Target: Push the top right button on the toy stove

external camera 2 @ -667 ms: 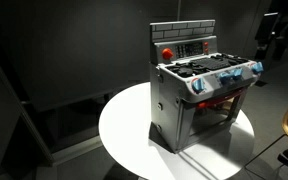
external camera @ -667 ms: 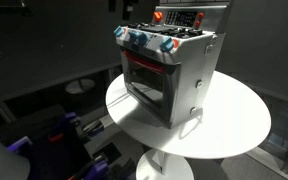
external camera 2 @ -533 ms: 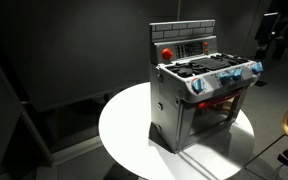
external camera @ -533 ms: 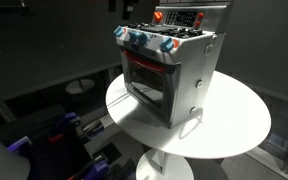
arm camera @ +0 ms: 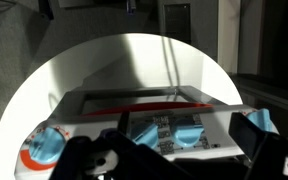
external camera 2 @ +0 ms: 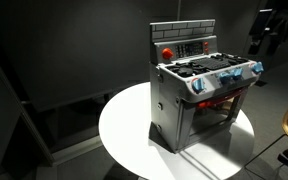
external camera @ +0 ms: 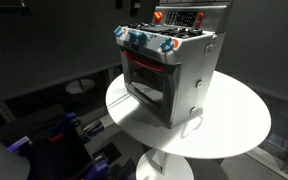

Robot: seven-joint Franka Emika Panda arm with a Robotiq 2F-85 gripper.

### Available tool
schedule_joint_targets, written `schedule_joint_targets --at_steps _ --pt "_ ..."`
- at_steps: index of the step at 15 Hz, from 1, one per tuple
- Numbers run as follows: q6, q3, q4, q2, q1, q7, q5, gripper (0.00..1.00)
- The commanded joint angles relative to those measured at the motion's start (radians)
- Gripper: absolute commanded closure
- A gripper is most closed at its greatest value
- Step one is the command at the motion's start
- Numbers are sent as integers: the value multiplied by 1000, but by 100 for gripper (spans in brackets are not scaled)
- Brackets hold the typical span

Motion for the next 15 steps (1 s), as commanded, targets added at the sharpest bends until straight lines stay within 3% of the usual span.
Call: schedule_joint_targets --at_steps 1,15 --pt "53 9 70 53 -29 40 -33 0" --pt "287 -5 357 372 -65 315 -346 0"
